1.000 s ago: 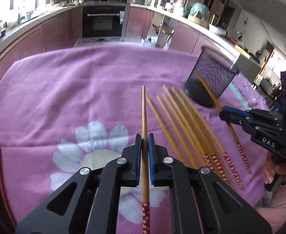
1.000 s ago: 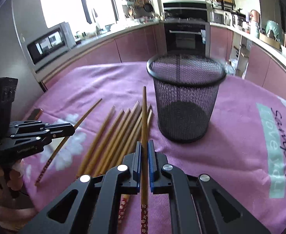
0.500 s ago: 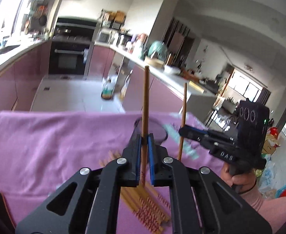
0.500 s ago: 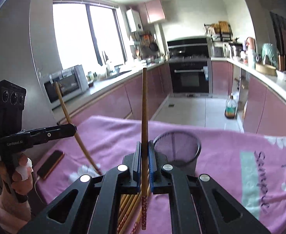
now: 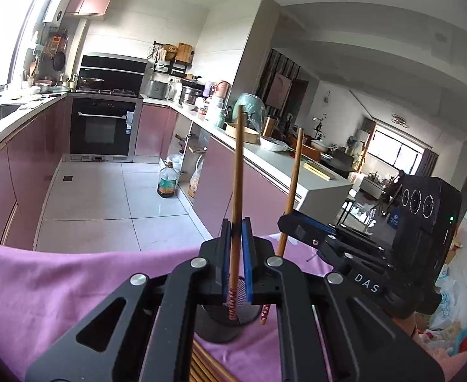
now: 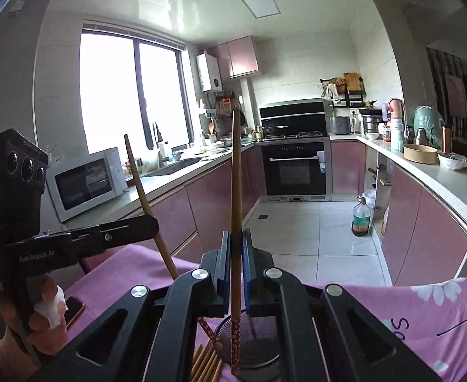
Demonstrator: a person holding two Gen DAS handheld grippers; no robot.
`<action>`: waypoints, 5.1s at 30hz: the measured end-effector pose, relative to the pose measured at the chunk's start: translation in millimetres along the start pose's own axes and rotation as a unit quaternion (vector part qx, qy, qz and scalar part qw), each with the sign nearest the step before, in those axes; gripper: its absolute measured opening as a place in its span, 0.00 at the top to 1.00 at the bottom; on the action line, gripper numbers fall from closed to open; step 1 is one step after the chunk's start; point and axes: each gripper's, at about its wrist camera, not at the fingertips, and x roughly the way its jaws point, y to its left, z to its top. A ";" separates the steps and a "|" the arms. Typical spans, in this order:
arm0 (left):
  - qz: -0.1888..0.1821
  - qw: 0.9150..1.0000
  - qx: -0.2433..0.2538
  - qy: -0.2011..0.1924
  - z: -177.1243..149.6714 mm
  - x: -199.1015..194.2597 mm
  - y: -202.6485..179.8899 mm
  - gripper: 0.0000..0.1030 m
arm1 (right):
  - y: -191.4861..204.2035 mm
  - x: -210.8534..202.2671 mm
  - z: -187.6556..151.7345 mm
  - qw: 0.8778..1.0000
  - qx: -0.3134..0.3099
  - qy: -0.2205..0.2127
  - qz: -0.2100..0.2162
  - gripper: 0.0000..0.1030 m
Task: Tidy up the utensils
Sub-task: 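Lift the left tool's chopstick upright into the mesh cup while the right tool inserts its own, then open the left tool releasing its chopstick while the right tool releases its chopstick, then move the left tool back to the chopstick row while the right tool does too, then close the left tool on a chopstick while the right tool grasps another, then lift the left tool's chopstick into the mesh cup while the right tool inserts its own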
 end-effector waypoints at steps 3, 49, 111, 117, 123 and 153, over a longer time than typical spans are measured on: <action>0.007 1.000 0.002 0.013 2.6 19.5 -1.2 0.93 | -7.5 15.9 -1.6 1.000 0.004 0.004 -0.007 0.95; 0.139 0.988 0.043 0.061 -104.0 -2.9 39.6 0.44 | 43.7 2.8 -99.9 0.988 -0.051 0.140 0.048 0.64; 0.134 0.961 0.005 0.243 -217.0 49.1 68.5 0.74 | 56.7 59.5 -179.6 0.958 -0.016 0.287 -0.017 0.85; 0.147 0.960 0.003 0.239 -216.3 54.2 66.2 0.79 | 58.8 62.3 -178.9 0.957 -0.021 0.288 -0.021 0.89; 0.149 0.960 -0.017 0.235 -216.4 54.0 68.0 0.86 | 56.9 60.5 -178.5 0.958 -0.012 0.286 -0.020 0.94; 0.069 0.980 -0.054 0.177 -180.0 6.4 57.8 0.93 | 47.2 12.7 -142.6 0.973 0.036 0.220 0.055 0.95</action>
